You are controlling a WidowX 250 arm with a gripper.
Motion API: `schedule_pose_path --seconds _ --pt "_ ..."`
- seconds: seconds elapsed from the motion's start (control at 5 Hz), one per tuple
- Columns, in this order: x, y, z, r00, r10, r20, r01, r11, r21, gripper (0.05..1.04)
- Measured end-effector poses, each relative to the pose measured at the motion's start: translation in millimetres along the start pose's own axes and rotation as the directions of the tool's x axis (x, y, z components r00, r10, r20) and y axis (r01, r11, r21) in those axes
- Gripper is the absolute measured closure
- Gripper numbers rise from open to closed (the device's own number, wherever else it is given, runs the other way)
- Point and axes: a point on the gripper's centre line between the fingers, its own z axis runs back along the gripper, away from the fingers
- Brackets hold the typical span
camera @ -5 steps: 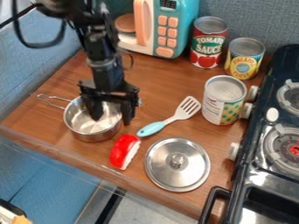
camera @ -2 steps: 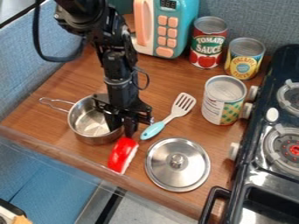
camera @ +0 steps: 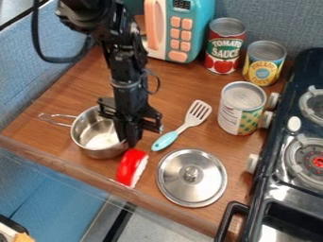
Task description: Move the silver pot to the front of the microwave oven
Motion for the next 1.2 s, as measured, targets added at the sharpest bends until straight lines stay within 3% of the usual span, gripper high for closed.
schedule_pose_path --seconds 0.4,0.6,1.2 --pt "45 -23 45 0.980 -0.189 0.060 0.189 0.982 0.012 1.010" --pt "71 -32 49 0.966 -0.252 0.061 0.251 0.968 0.027 1.010" --pt "106 -15 14 0.965 -0.260 -0.021 0.261 0.963 0.065 1.010"
